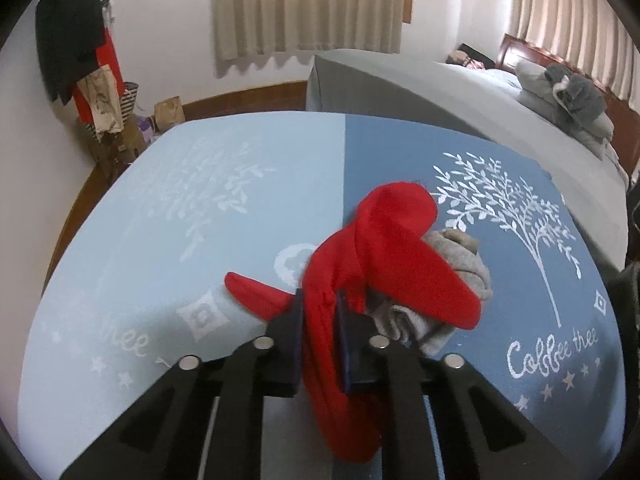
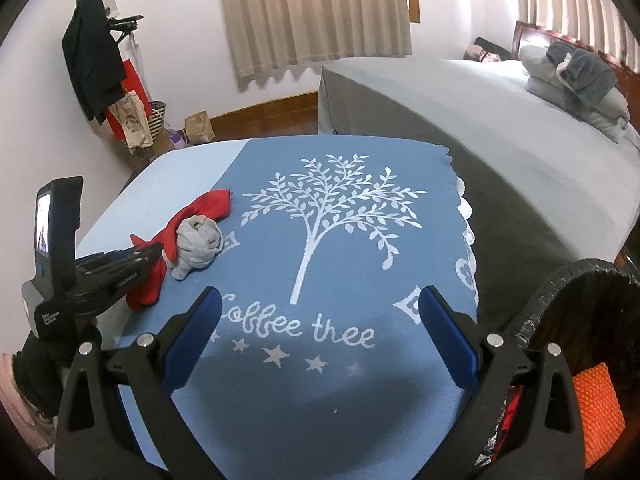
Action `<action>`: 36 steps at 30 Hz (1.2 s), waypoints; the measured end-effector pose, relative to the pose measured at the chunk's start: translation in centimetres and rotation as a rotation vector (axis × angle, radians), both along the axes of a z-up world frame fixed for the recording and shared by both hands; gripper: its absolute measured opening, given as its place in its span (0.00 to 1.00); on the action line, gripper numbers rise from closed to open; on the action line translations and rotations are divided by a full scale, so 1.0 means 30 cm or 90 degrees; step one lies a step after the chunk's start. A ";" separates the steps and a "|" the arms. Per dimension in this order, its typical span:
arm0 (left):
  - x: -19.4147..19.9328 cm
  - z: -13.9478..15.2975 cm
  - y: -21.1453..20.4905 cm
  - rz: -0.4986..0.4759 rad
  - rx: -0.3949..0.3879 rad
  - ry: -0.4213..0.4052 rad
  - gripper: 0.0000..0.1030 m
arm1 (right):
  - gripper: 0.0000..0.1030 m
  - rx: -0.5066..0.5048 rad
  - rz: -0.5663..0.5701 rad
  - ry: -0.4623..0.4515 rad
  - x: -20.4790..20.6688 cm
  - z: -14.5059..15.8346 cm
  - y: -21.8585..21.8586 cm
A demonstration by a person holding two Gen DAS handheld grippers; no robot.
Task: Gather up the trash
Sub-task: 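Grasp the red glove with the left gripper while the right grasps the grey cloth toy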
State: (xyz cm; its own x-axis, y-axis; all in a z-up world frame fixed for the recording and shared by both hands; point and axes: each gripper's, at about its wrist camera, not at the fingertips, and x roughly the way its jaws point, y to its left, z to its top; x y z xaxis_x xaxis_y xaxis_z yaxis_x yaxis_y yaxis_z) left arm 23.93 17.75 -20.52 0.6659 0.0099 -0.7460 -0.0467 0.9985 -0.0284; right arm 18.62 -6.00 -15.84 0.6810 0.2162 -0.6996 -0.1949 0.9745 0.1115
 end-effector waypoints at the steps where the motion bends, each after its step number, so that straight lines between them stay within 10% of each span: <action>1: -0.006 0.009 0.010 0.009 -0.010 -0.007 0.12 | 0.93 0.001 0.000 0.000 0.003 0.001 0.001; 11: -0.110 0.162 0.104 0.059 -0.015 -0.104 0.12 | 0.93 0.031 0.023 -0.012 0.066 0.026 0.092; 36: -0.147 0.074 0.268 0.118 0.006 -0.068 0.12 | 0.86 -0.010 0.092 0.052 0.264 -0.135 0.432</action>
State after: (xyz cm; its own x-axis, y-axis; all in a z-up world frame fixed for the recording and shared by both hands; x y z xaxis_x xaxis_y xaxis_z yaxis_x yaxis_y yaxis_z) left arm 19.52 25.80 -18.31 0.7271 0.1468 -0.6707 -0.2272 0.9733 -0.0333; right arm 26.54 6.95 -19.88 0.5848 0.2960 -0.7552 -0.3243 0.9387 0.1169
